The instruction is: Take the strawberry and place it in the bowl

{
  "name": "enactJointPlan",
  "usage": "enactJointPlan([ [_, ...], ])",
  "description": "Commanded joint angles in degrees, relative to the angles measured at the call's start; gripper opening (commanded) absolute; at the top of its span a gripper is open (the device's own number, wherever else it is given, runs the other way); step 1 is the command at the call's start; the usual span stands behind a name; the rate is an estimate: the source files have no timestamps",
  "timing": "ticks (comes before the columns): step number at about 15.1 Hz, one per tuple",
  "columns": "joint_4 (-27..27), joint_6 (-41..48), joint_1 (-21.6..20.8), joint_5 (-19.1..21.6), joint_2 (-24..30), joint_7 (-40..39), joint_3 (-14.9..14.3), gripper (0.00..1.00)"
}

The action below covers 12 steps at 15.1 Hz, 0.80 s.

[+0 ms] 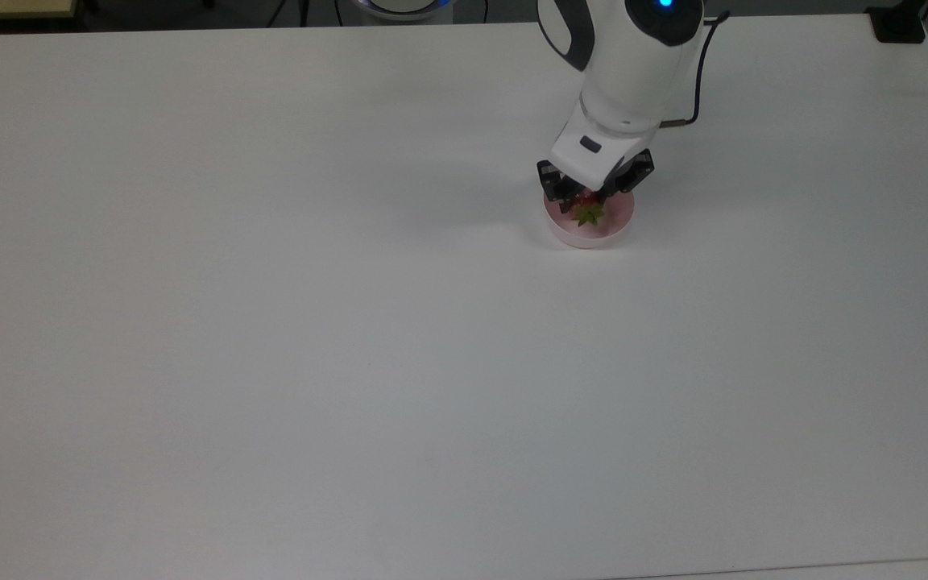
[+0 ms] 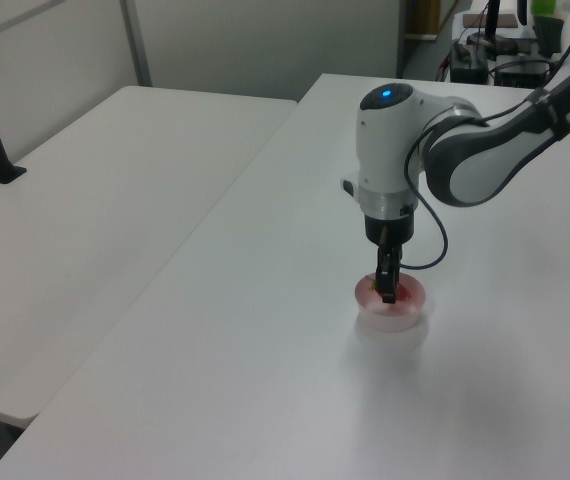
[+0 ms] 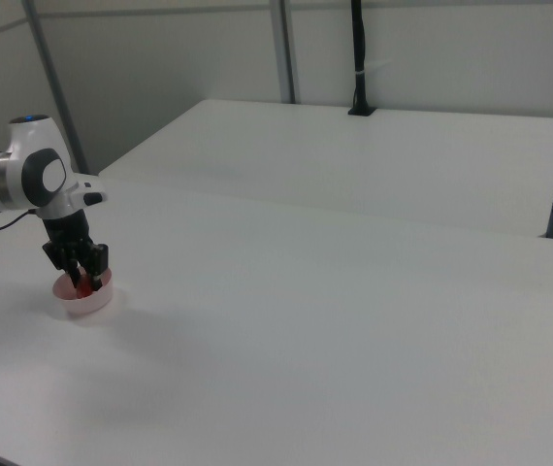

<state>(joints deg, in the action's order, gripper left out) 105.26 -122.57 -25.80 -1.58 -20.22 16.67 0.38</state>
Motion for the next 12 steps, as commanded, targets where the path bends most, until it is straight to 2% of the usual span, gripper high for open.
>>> enactJointPlan([
  [1,-1.1,-0.4,-0.9,0.8,-0.3,1.0,-0.5,1.00],
  [3,-2.0,0.6,-0.9,0.9,0.7,1.1,-0.5,1.00],
  [6,-7.0,10.9,1.0,0.6,4.4,4.3,-0.5,1.00],
  [9,-12.1,23.7,6.5,-0.7,9.6,4.2,-0.5,1.00],
  [10,-12.3,27.1,9.5,-2.9,12.0,0.9,-0.5,1.00],
  [12,-12.1,29.1,14.2,-3.4,13.8,-6.4,-0.5,1.00],
])
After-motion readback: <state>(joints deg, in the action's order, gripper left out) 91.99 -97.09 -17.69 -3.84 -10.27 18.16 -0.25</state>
